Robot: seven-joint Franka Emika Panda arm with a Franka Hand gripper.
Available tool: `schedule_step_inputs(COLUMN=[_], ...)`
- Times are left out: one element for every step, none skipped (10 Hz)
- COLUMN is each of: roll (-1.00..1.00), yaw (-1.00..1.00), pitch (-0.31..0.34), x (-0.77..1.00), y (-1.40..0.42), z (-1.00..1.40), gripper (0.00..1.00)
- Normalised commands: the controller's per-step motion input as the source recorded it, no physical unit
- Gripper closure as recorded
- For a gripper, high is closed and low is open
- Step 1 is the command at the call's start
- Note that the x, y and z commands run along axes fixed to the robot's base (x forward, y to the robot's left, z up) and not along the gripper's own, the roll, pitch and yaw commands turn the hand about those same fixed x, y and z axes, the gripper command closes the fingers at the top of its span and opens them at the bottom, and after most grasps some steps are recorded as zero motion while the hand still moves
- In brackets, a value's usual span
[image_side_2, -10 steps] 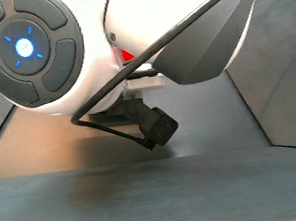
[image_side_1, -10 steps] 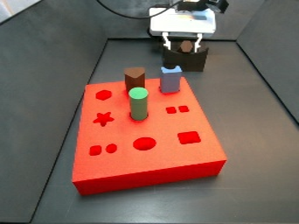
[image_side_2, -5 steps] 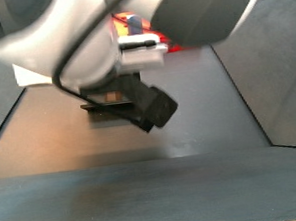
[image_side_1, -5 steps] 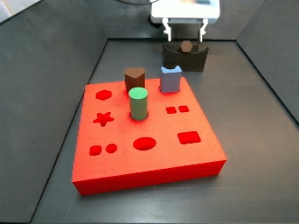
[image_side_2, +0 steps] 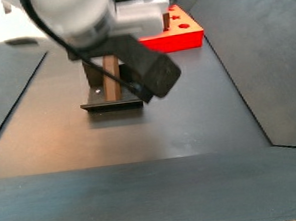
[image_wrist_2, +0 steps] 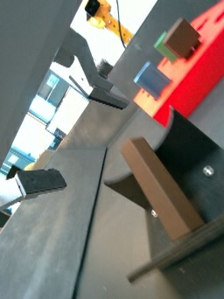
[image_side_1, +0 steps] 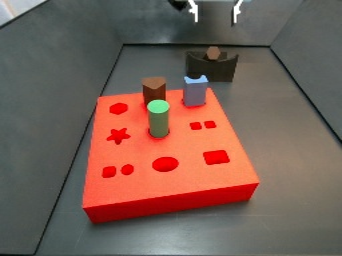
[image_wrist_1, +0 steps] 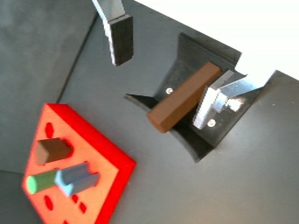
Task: Pick up the hexagon object. Move up. Place the hexagon object on the fixture. Regrasp the hexagon object. Move to above the board. Insert the hexagon object.
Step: Regrasp the hexagon object.
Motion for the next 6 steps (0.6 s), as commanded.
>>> schedule_step_inputs(roll=[1.0,1.0,1.0,1.0,1.0,1.0], yaw=[0.02,0.02,0.02,0.02,0.02,0.02], pitch=[0.076,0.06,0.052,0.048,0.044,0.042], x=[-0.07,-0.1,-0.13,-0.11,-0.07,-0.05], y=[-1.0,-1.0,-1.0,-0.9,-0.69,-0.52], z=[0.92,0.84,0.78,0.61,0.33,0.12], gripper=[0.0,0.0,0.0,0.0,0.0,0.0])
